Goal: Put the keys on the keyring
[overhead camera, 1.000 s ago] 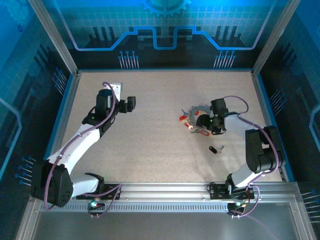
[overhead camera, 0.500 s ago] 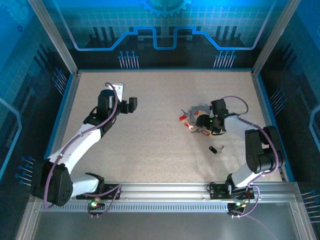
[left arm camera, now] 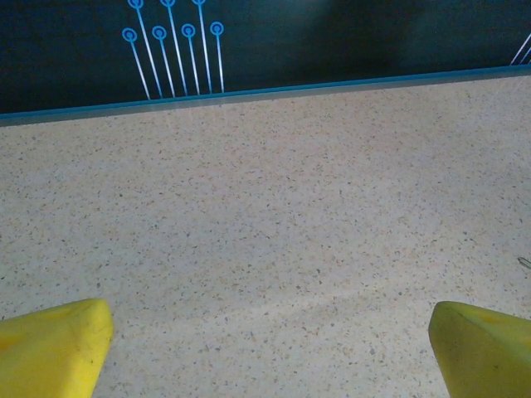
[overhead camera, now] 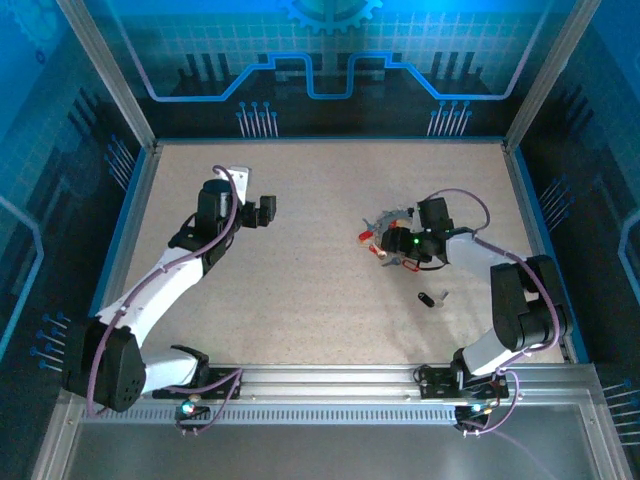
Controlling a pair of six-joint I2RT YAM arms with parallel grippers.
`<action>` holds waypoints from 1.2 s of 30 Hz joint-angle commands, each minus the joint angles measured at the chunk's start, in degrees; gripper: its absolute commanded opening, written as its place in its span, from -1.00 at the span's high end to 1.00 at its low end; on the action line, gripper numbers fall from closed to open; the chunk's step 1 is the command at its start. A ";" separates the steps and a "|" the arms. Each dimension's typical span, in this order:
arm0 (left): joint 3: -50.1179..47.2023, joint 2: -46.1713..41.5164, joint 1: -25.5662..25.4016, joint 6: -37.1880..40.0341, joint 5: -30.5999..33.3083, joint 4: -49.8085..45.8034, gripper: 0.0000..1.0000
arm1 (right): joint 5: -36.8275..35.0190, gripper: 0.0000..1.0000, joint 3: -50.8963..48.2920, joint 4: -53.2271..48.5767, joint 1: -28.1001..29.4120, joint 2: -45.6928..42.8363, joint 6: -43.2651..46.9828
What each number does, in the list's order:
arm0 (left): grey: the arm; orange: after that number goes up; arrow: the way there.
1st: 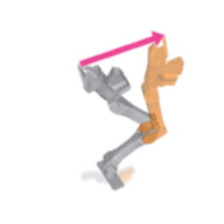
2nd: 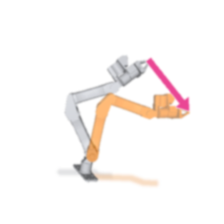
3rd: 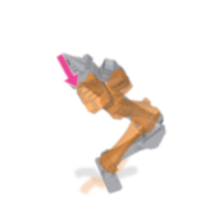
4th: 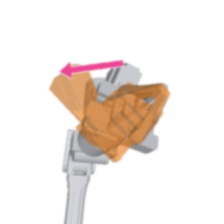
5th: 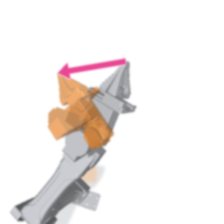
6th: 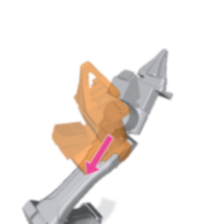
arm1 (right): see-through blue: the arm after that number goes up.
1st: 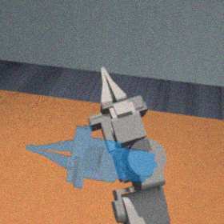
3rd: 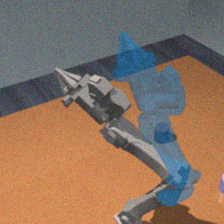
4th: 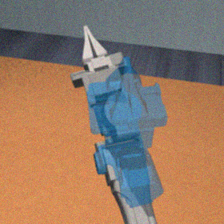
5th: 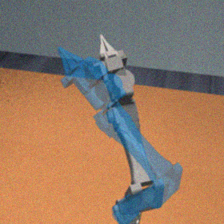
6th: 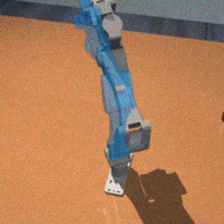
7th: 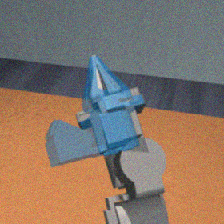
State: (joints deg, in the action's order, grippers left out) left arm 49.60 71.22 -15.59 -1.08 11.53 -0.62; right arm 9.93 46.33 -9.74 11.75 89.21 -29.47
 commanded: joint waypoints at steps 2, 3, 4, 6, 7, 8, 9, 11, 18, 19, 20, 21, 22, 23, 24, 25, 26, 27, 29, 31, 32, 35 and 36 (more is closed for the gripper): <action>-0.70 0.50 -0.65 1.09 0.93 1.24 -0.98 | 2.07 -0.44 -0.18 0.90 0.69 -0.43 1.18; -0.96 0.67 -0.66 1.23 1.25 1.53 -0.98 | 1.49 -0.44 -0.08 0.48 0.67 -1.11 1.58; -0.86 0.81 -0.81 1.45 1.24 1.53 -0.98 | 0.52 -0.44 0.12 -0.31 0.65 -1.67 1.63; -0.06 0.85 -0.95 1.40 0.49 0.92 -0.98 | -2.69 -0.44 1.05 -3.00 0.50 -3.12 1.12; 0.05 0.81 -0.95 1.50 0.25 0.76 -0.98 | -4.33 -0.43 1.35 -4.43 0.32 -3.76 0.80; -0.11 0.76 -1.02 1.41 0.37 0.79 -0.98 | -6.04 -0.41 1.47 -5.99 -0.07 -4.57 0.19; -0.48 0.81 -1.02 1.35 0.68 1.21 -0.98 | -7.00 -0.37 1.28 -6.77 -0.40 -5.33 -0.34; -0.88 1.29 -1.02 1.45 1.03 1.90 -0.98 | -6.45 -0.26 -0.59 -6.30 -1.85 -7.24 -1.44; -0.81 1.64 -1.10 1.08 0.61 1.85 -0.98 | -3.10 0.02 -4.65 -4.51 -5.25 -8.71 -5.25; -0.64 1.73 -1.15 1.08 0.56 1.65 -0.98 | -2.62 0.05 -5.41 -3.61 -5.69 -8.47 -5.78; -0.21 1.73 -1.20 1.08 0.20 1.30 -0.98 | -2.42 0.06 -5.70 -3.28 -6.19 -8.04 -6.10; 0.11 1.72 -1.24 1.08 -0.22 0.88 -0.98 | -2.50 0.14 -5.66 -3.59 -6.71 -7.55 -6.21; 0.20 1.61 -1.28 1.10 -0.31 0.87 -0.98 | -3.24 0.26 -5.22 -4.68 -7.28 -7.00 -6.36; -0.05 1.41 -1.33 1.08 -0.01 0.95 -0.98 | -4.09 0.31 -4.79 -6.06 -7.74 -6.54 -6.41; -0.41 1.45 -1.37 1.08 0.41 1.26 -0.98 | -4.61 0.34 -4.66 -6.61 -8.03 -6.14 -6.16; -0.71 1.54 -1.41 1.22 0.72 1.65 -0.98 | -5.28 0.37 -4.58 -6.78 -8.14 -5.78 -5.69; -0.68 1.68 -1.46 1.48 0.77 1.68 -0.98 | -6.01 0.44 -4.42 -6.91 -7.84 -5.42 -4.94; -0.46 1.73 -1.54 1.52 0.63 1.44 -0.98 | -6.93 0.45 -4.04 -7.36 -7.51 -5.05 -4.20; 0.08 1.74 -1.54 1.57 -0.04 0.95 -0.98 | -8.94 0.45 -2.69 -9.06 -6.61 -4.03 -3.32; -0.41 1.89 -1.54 1.50 0.40 1.44 -0.98 | -10.86 0.45 -1.75 -10.14 -5.68 -3.45 -2.86; -0.64 2.14 -1.52 1.48 0.64 1.84 -0.98 | -12.57 0.43 -1.29 -10.62 -4.88 -3.21 -2.49; 0.25 2.71 -1.63 1.45 -0.03 0.84 -0.98 | -16.86 0.37 0.32 -11.65 -3.04 -1.78 -1.56; 0.50 2.62 -1.63 1.49 -0.32 0.63 -0.98 | -17.72 0.37 0.87 -11.79 -2.44 -1.15 -1.47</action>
State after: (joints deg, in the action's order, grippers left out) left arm 49.60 73.17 -16.75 -0.91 11.75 -0.58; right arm -2.59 44.73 -19.09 7.53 86.41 -32.40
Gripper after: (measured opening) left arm 0.990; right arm 0.314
